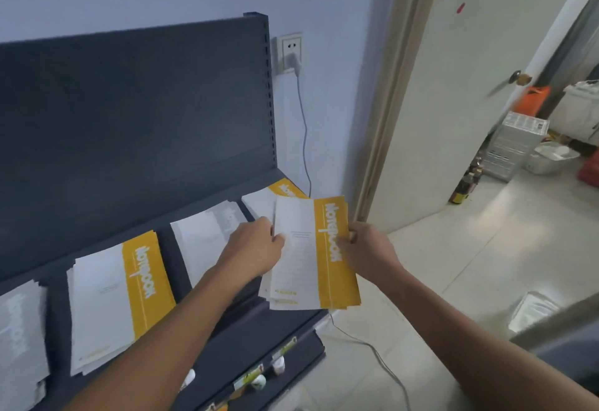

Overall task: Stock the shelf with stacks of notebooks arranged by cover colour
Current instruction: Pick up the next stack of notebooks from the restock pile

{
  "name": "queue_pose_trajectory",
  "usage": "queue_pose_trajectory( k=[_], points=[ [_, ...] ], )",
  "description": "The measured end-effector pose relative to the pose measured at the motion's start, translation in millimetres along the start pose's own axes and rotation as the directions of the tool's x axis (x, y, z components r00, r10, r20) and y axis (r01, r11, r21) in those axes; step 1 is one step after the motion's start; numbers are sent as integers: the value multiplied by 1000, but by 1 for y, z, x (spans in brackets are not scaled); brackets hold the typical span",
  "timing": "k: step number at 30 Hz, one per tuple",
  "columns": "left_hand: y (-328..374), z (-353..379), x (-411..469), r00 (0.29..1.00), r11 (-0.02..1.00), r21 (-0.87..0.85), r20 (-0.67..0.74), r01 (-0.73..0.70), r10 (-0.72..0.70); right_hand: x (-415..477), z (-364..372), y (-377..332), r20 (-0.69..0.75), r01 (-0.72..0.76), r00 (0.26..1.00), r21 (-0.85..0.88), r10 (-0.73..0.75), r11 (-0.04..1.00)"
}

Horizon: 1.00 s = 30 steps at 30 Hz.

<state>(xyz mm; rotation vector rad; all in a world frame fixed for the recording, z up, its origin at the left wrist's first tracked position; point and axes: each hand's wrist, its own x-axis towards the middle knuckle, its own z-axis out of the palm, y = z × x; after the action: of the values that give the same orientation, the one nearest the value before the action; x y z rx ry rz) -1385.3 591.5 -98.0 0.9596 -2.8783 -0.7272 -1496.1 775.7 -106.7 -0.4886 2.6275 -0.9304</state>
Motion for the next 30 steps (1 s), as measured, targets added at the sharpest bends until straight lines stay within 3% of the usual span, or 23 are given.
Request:
queue_pose_trajectory(
  k=[15, 22, 30],
  points=[
    [1, 1, 69, 957, 969, -89, -164, 229, -241, 146, 13, -48, 239, 128, 962, 43, -134, 991],
    [4, 15, 86, 922, 941, -109, -193, 320, -336, 183, 23, -56, 324, 215, 926, -23, -196, 976],
    [23, 22, 103, 881, 903, -12, -214, 429, -421, 219, 29, -54, 414, 278, 890, -157, -192, 948]
  ],
)
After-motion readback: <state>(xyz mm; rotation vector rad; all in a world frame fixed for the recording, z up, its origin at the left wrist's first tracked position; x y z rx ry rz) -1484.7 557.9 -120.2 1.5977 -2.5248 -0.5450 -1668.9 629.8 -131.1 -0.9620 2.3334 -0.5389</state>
